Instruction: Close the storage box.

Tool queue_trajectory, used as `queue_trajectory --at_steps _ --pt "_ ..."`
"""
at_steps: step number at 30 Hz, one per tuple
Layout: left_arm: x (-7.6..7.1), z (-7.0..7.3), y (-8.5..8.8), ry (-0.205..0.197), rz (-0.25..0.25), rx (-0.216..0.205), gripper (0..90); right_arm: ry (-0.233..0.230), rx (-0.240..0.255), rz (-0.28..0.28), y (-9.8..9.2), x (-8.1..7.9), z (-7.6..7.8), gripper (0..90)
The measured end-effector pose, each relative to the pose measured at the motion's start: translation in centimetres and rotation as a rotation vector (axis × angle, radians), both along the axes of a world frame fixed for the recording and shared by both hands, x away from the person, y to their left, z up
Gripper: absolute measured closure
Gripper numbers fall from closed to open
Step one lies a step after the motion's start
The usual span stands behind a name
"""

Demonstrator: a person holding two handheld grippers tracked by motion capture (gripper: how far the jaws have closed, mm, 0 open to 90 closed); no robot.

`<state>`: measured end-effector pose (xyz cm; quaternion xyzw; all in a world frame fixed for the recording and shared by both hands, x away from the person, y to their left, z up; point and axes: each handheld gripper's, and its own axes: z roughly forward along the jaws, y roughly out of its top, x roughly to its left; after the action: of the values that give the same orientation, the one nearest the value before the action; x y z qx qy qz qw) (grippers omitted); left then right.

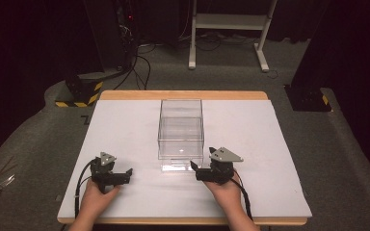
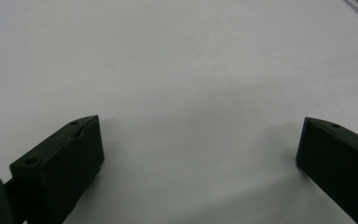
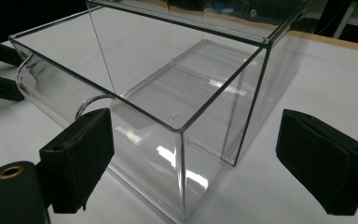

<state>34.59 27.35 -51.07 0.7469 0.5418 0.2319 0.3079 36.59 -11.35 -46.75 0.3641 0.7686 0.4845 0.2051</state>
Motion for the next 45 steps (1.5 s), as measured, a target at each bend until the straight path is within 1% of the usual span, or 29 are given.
queue_trajectory --at_steps 4,5,8,12,14,15,17,27,28,32,36,38,45 --pt "0.0 0.0 0.0 0.0 0.0 0.0 1.0 0.001 0.0 -0.005 0.1 0.3 -0.1 11.0" --pt "0.0 0.0 0.0 0.0 0.0 0.0 1.0 0.006 -0.006 -0.006 0.2 0.6 -0.2 11.0" --pt "0.0 0.0 0.0 0.0 0.0 0.0 1.0 0.006 -0.002 -0.008 0.2 0.8 -0.2 11.0" --pt "0.0 0.0 0.0 0.0 0.0 0.0 1.0 0.008 -0.003 -0.016 0.3 1.5 -0.3 10.8" --pt "0.0 0.0 0.0 0.0 0.0 0.0 1.0 0.017 -0.001 -0.02 0.4 1.8 -0.4 10.8" --pt "0.0 0.0 0.0 0.0 0.0 0.0 1.0 0.017 -0.005 -0.027 0.5 2.2 -0.3 10.8" --pt "0.0 0.0 0.0 0.001 0.0 0.0 1.0 0.015 -0.007 -0.032 0.5 2.4 -0.3 10.8" --pt "0.0 0.0 0.0 0.001 0.0 0.0 1.0 0.026 0.013 -0.061 0.7 4.0 -0.4 10.5" --pt "0.0 0.0 0.0 0.001 -0.001 0.0 1.0 0.022 0.012 -0.062 0.8 4.2 -0.4 10.5" --pt "0.0 0.0 0.0 0.001 0.0 0.0 1.0 0.033 0.018 -0.074 0.8 4.9 -0.6 9.8" --pt "0.0 0.0 0.0 0.001 0.0 0.0 1.0 0.027 0.02 -0.078 0.9 5.2 -0.7 9.8" --pt "0.0 0.0 0.0 0.002 -0.001 0.0 1.0 0.031 0.014 -0.082 1.0 5.5 -0.7 9.8" --pt "0.0 0.0 0.0 0.002 -0.001 0.001 1.0 0.039 0.02 -0.092 1.1 6.4 -0.7 9.8"
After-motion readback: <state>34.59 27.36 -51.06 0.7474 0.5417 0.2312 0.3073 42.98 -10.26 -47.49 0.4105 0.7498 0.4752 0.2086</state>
